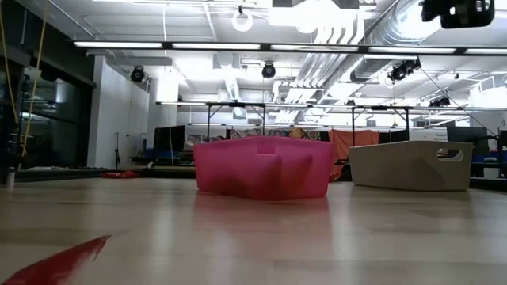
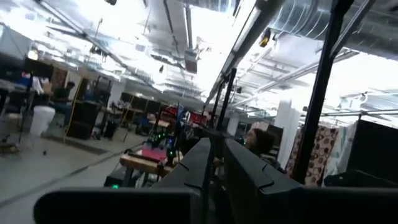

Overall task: Sort candy
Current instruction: Put the red candy into the gray bin

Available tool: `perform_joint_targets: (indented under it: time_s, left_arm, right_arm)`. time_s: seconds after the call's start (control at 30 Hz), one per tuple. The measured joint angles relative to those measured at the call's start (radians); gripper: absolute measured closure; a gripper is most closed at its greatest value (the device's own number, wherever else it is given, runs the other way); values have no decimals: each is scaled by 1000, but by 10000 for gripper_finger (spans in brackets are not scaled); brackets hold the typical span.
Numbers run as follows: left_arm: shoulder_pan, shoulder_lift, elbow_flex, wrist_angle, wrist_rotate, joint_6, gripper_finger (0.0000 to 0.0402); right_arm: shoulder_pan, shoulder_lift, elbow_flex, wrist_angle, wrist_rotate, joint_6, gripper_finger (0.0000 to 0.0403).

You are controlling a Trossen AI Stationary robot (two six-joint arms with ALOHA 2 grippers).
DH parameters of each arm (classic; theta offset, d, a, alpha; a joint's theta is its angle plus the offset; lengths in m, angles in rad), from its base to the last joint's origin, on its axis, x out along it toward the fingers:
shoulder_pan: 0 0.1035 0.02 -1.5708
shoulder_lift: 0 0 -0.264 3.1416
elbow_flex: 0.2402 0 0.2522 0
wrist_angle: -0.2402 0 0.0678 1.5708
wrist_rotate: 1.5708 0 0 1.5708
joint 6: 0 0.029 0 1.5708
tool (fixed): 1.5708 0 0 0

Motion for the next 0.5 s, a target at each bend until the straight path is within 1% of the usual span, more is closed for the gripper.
perform_joint_targets:
  time_s: [0.07, 0.13, 0.23, 0.3, 0.37, 0.43, 0.5]
  left_arm:
    - [0, 3, 0, -16, 0, -20, 371]
    - [0, 11, 0, -41, 1, -44, 371]
    - [0, 16, 0, -78, 7, -84, 371]
    - [0, 20, 0, -103, 8, -102, 371]
    - [0, 22, 0, -126, 8, -103, 371]
    - [0, 27, 0, -129, 9, -103, 371]
    - [0, 28, 0, -135, 9, -103, 371]
  right_arm:
    - [-31, 0, 9, -55, 3, 20, 402]
    - [-44, 3, 0, -98, -22, 25, 402]
    - [-35, 8, -68, -98, -101, 85, 401]
    - [-12, 7, -135, -74, -154, 162, 395]
    - [26, 8, -211, -30, -199, 261, 379]
    - [73, 8, -289, -1, -237, 402, 356]
    - [124, 8, -369, 73, -279, 554, 327]
